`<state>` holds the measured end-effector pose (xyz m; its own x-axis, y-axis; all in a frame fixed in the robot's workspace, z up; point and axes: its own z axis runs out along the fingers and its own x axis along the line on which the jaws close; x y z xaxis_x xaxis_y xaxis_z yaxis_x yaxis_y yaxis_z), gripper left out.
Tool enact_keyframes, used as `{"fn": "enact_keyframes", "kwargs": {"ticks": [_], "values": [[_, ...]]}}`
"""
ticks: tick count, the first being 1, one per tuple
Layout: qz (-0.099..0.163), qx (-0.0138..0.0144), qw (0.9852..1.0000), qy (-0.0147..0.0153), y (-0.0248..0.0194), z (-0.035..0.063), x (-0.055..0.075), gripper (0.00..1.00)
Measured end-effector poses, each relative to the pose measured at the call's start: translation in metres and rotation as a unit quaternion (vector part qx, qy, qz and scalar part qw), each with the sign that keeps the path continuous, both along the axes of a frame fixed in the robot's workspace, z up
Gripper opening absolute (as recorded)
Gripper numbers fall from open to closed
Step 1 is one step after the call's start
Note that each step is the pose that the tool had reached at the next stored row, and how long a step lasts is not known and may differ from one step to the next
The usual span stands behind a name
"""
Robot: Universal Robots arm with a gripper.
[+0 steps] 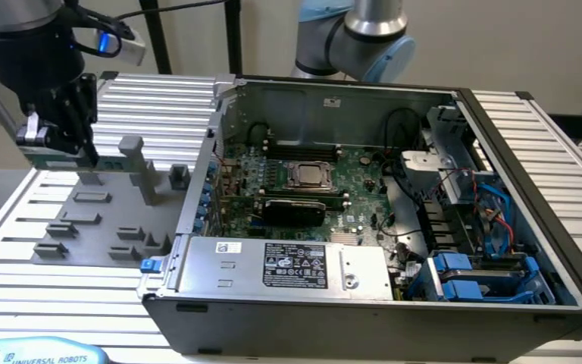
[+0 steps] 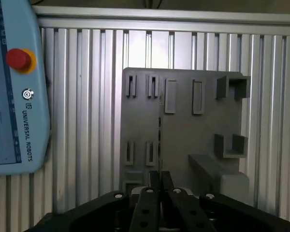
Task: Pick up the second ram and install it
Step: 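Pick up the second ram and move it above second insertion slot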
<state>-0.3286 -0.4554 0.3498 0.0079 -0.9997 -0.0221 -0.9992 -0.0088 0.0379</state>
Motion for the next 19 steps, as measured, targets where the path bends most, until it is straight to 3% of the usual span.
{"fn": "enact_keyframes", "kwargs": {"ticks": [13,19], "values": [[0.000,0.0000,1.0000,0.0000,0.0000,0.0586,0.058,0.13],[0.000,-0.0001,1.0000,0.0000,0.0000,0.0745,0.086,0.13]]}}
